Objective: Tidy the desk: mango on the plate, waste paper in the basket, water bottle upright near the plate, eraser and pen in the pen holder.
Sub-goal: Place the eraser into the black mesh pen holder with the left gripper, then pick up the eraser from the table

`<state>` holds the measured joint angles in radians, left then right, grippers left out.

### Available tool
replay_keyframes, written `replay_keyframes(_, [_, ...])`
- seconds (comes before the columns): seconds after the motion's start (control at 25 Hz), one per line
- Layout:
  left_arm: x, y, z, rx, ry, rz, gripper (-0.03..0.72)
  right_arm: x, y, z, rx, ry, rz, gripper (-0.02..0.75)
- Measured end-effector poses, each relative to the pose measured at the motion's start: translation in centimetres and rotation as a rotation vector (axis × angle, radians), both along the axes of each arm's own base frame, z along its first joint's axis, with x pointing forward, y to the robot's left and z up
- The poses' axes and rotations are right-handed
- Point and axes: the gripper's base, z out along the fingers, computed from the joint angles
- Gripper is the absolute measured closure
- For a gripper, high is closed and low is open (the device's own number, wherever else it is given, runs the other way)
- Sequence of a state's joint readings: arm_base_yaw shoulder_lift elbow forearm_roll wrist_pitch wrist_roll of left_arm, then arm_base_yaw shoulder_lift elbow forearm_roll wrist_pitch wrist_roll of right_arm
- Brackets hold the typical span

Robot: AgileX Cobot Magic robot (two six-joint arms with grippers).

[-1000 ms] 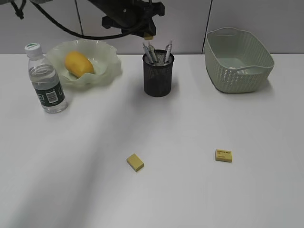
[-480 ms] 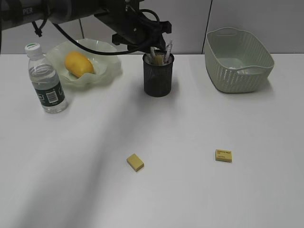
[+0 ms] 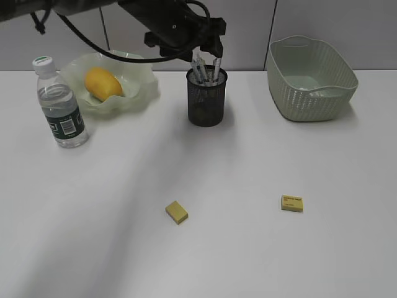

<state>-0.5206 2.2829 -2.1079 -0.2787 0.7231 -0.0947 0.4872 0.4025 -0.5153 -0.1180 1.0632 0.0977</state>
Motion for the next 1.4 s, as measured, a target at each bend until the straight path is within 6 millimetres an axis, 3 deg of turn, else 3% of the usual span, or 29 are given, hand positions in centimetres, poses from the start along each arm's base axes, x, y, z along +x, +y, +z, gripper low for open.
replay_keyframes(0.16, [-1.8, 1.2, 3.0, 0.109, 0.015, -0.064, 0.157, 0.0, 0.0, 0.0, 0.0, 0.0, 0.0, 0.296])
replay_keyframes(0.28, [-3.3, 2.6, 4.1, 0.255, 0.092, -0.1, 0.184, 0.0, 0.0, 0.0, 0.0, 0.0, 0.0, 0.296])
replay_keyframes(0.44, [-4.1, 4.0, 4.0, 0.4, 0.159, -0.107, 0.245, 0.0, 0.0, 0.0, 0.0, 0.0, 0.0, 0.296])
replay_keyframes(0.72, [-6.0, 4.2, 2.6, 0.444, 0.241, -0.136, 0.276, 0.0, 0.0, 0.0, 0.0, 0.0, 0.0, 0.296])
replay_keyframes(1.0, [-10.9, 5.1, 1.8, 0.512, 0.327, -0.202, 0.281, 0.0, 0.0, 0.0, 0.0, 0.0, 0.0, 0.296])
replay_keyframes(1.4, [-19.7, 10.1, 2.7, 0.419, 0.268, -0.19, 0.281, 0.0, 0.0, 0.0, 0.0, 0.0, 0.0, 0.297])
